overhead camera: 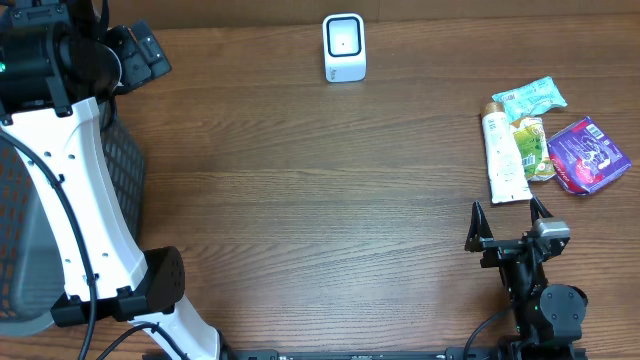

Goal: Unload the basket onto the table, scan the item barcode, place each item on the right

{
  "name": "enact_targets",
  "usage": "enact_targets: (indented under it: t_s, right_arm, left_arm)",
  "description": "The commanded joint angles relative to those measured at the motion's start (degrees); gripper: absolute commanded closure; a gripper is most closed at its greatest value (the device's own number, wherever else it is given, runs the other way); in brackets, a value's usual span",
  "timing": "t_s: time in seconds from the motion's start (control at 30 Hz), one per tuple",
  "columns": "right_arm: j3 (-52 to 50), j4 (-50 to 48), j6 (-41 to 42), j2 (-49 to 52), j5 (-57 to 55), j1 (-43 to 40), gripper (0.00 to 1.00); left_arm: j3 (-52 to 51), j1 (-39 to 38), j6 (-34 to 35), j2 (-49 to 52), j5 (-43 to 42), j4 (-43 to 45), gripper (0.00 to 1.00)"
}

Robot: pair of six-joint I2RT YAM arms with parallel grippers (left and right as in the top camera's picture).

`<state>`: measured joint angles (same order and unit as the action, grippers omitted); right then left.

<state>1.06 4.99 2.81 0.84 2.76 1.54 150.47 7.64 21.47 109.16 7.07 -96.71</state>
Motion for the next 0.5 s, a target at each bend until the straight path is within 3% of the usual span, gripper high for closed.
enact_targets:
  t_s: [0.0,0.23,0.47]
  right_arm:
    - [-0.61,-0.44,0.20,-0.68,0.33,0.11,0.00]
    - [-0.61,-0.44,0.20,-0.68,0.31,0.11,0.00]
    - [-0.61,-0.44,0.20,-0.68,0.33,0.11,0.00]
  left_arm:
    - [-0.07,0.15,0.81,0.09,-0.09,-0.09,0.01]
    - [-4.44,-1.86,0.81,-5.40,-0.07,-0.04,0.01]
    - [-22.40,-8.33,0.81,-19.34,3.23,6.71,0.01]
